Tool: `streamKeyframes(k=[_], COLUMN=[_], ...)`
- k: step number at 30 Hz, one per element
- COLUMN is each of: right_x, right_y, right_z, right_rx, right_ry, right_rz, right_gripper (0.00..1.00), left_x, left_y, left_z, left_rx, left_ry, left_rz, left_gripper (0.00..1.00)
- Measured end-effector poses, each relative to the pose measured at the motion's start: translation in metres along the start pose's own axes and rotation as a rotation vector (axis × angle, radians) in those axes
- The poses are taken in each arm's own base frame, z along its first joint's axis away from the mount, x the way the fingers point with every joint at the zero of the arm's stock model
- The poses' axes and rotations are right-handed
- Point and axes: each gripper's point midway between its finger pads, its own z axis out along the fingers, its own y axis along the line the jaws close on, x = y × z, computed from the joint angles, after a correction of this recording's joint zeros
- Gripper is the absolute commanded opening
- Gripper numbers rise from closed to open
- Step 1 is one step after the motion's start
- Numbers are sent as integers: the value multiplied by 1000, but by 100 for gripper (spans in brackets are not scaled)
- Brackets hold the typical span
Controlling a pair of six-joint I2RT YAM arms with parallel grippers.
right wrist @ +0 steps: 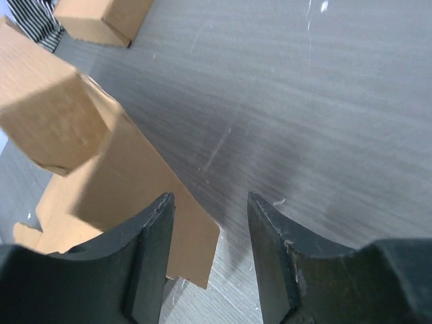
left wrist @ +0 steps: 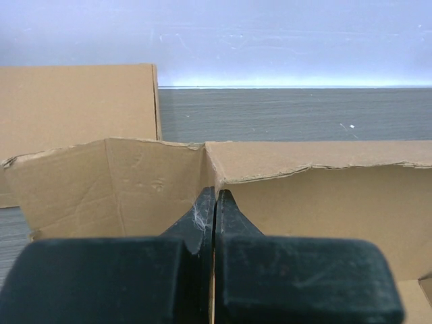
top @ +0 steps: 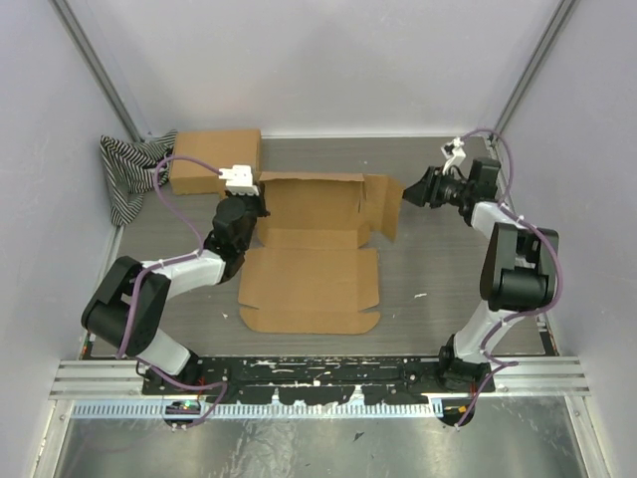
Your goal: Fold the paper box
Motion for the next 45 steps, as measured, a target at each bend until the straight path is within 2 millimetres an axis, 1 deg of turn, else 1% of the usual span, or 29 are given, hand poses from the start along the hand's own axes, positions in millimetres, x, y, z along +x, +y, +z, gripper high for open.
streamKeyframes(k=[2,4,6,8,14,18,20,23,30,33,36,38,41,45], right_x=[24,42,54,60,61,70,74,74,60,58,60,63,73,85], right_y=[-6,-8,-8,-1,34,47,48,49,65,75,91,99,105,105], right_z=[7,14,20,26,46,51,50,48,33,28,28,29,29,25], right_rx=[-22,-43,-60,-87,-191,-221,-222,-214,-192,-167,-167,-166,-155,-108], right_ry=[35,71,96,117,171,209,225,231,196,188,190,196,214,228], right_rz=[53,98,115,107,10,-16,-13,-17,-85,-128,-171,-186,-182,-152], right_gripper=[53,53,53,53,53,53,53,54,53,53,53,53,53,54], left_x=[0,0,0,1,-1,0,1,5,13,15,17,21,25,25], left_y=[-1,-1,-1,-1,-1,-1,-1,0,3,4,6,8,10,9], left_z=[-1,-2,-2,-3,-2,-3,-3,-5,-9,-10,-14,-18,-24,-30], left_rx=[5,9,12,13,13,17,18,16,11,11,13,13,15,26], left_ry=[-8,-11,-16,-17,-25,-23,-21,-12,3,4,-8,-14,-19,-42], left_rz=[-3,-5,-7,-8,-11,-11,-10,-6,8,10,10,9,7,-3], left_gripper=[0,0,0,0,0,0,0,0,0,0,0,0,0,0])
